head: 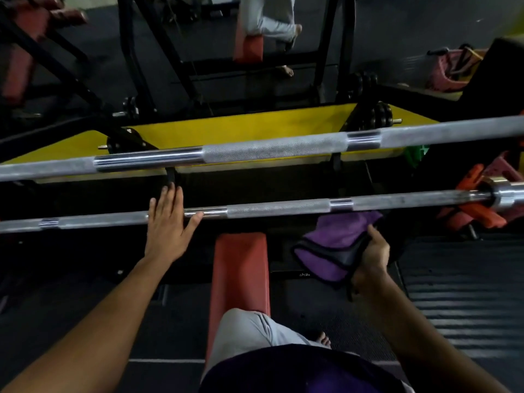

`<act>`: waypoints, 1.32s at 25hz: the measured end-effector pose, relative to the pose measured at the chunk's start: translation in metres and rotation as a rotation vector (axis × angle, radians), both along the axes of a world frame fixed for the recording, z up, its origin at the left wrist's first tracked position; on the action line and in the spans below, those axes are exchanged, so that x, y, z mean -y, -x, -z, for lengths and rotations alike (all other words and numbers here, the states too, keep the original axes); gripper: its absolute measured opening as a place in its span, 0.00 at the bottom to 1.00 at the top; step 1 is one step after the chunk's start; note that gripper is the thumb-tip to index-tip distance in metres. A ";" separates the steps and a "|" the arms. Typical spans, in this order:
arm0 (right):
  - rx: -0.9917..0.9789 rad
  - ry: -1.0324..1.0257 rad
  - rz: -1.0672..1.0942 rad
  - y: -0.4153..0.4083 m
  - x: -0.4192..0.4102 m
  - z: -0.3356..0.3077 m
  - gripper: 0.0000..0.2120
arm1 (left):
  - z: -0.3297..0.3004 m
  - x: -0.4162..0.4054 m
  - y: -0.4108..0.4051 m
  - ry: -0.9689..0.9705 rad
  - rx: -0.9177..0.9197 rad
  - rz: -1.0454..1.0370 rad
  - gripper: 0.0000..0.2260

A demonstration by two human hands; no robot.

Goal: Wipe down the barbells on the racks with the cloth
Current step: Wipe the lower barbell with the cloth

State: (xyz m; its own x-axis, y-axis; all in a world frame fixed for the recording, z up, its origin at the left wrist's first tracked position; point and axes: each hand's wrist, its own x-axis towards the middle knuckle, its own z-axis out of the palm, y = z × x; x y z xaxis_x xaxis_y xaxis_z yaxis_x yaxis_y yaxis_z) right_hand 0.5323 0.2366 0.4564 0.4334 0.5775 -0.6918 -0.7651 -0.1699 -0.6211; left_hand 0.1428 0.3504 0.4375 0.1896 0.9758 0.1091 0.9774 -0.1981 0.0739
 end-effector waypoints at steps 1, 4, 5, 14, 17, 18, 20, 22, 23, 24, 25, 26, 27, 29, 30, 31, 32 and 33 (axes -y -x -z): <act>-0.027 -0.048 0.031 -0.003 -0.009 -0.003 0.16 | -0.001 0.000 0.000 -0.006 0.004 -0.003 0.40; -0.125 -0.094 0.123 0.005 -0.032 0.002 0.22 | 0.001 0.000 0.001 -0.007 0.007 0.002 0.39; -0.148 -0.085 0.159 0.010 -0.039 0.005 0.23 | 0.002 0.000 0.002 -0.014 0.007 0.005 0.39; -0.460 -0.019 0.120 0.143 -0.093 0.009 0.25 | 0.001 -0.003 0.006 -0.018 0.026 0.033 0.37; -0.502 -0.011 -0.065 0.180 -0.096 0.006 0.22 | 0.001 -0.004 0.007 -0.027 0.031 0.027 0.37; -0.493 -0.021 -0.107 0.179 -0.094 0.010 0.21 | 0.001 -0.005 0.007 -0.027 0.032 0.023 0.37; -0.391 -0.031 -0.213 0.160 -0.086 0.021 0.21 | 0.002 -0.003 0.006 -0.031 0.031 0.030 0.37; -0.265 -0.043 -0.260 0.133 -0.077 0.029 0.21 | 0.002 -0.003 0.005 -0.044 0.037 0.036 0.37; -0.228 -0.053 -0.242 0.114 -0.072 0.033 0.21 | 0.002 -0.003 0.006 -0.041 0.044 0.037 0.37; -0.167 -0.060 -0.214 0.093 -0.067 0.035 0.20 | 0.002 -0.002 0.006 -0.039 0.047 0.035 0.37; -0.098 -0.047 -0.159 0.071 -0.064 0.037 0.18 | 0.002 -0.002 0.005 -0.041 0.043 0.033 0.37; -0.030 -0.040 -0.095 0.049 -0.059 0.036 0.17 | 0.002 -0.002 0.004 -0.041 0.035 0.033 0.37; 0.017 -0.045 -0.034 0.028 -0.054 0.035 0.17 | 0.001 -0.002 0.004 -0.038 0.031 0.032 0.37; 0.051 -0.055 0.075 0.004 -0.047 0.026 0.18 | 0.002 -0.002 0.005 -0.033 0.028 0.031 0.37; 0.044 -0.059 0.102 0.002 -0.044 0.019 0.19 | 0.002 -0.002 0.005 -0.038 0.024 0.031 0.37; 0.023 -0.050 0.131 0.005 -0.044 0.014 0.19 | 0.002 -0.002 0.004 -0.038 0.021 0.029 0.37; 0.005 -0.026 0.127 0.012 -0.046 0.010 0.18 | 0.002 -0.002 0.003 -0.035 0.023 0.027 0.37; -0.037 -0.004 0.112 0.020 -0.048 0.008 0.17 | 0.003 -0.002 0.003 -0.033 0.024 0.026 0.37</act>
State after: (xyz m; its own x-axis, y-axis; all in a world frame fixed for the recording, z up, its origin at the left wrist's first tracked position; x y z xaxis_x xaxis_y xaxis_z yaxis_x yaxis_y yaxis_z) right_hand 0.5120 0.2845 0.4485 0.4692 0.5295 -0.7068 -0.8019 -0.0800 -0.5921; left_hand 0.1397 0.3521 0.4349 0.2121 0.9663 0.1462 0.9698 -0.2265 0.0906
